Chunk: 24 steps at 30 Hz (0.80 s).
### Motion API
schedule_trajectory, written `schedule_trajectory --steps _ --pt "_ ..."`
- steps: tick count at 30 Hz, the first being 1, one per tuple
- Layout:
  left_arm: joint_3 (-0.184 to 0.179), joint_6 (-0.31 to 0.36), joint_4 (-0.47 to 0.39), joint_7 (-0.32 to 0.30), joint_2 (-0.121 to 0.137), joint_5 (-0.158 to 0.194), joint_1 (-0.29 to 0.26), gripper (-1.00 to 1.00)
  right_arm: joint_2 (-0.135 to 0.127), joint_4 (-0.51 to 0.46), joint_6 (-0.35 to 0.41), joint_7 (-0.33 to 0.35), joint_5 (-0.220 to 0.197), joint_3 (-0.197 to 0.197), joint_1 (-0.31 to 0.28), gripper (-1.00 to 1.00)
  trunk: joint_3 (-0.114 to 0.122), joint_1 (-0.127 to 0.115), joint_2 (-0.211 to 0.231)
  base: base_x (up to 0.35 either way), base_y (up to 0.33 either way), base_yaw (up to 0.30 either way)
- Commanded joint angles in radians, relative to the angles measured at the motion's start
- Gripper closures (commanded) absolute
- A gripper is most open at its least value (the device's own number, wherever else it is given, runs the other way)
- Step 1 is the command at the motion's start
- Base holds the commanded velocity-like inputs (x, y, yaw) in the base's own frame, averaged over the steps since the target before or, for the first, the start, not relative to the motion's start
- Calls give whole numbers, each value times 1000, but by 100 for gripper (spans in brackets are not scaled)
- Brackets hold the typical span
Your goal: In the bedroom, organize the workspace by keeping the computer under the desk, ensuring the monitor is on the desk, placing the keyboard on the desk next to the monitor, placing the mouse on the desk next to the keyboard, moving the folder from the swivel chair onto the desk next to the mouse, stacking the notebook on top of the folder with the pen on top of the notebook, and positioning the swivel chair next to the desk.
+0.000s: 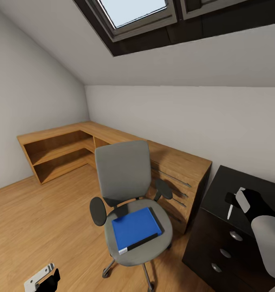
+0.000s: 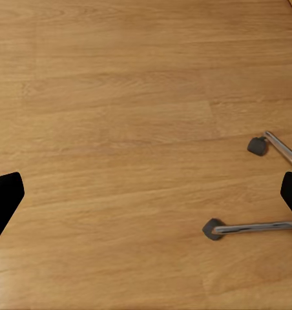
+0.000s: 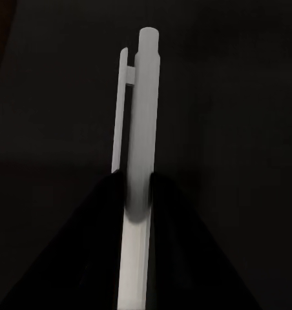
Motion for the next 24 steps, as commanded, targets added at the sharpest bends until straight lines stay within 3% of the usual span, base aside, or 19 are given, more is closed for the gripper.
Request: schedule_trajectory --steps 1,16,24 --pt "-3 -2 -2 6 1 7 0 -100 1 -1 3 -7 -12 0 -1 100 -4 4 -8 0 0 0" --pt "-3 -3 20 6 0 7 0 -100 3 -1 3 -10 -12 2 0 100 -10 12 -22 2 0 0" --pt "-3 -7 40 5 0 7 0 -100 3 -1 3 -13 -12 3 0 100 -10 12 -22 120 0 0"
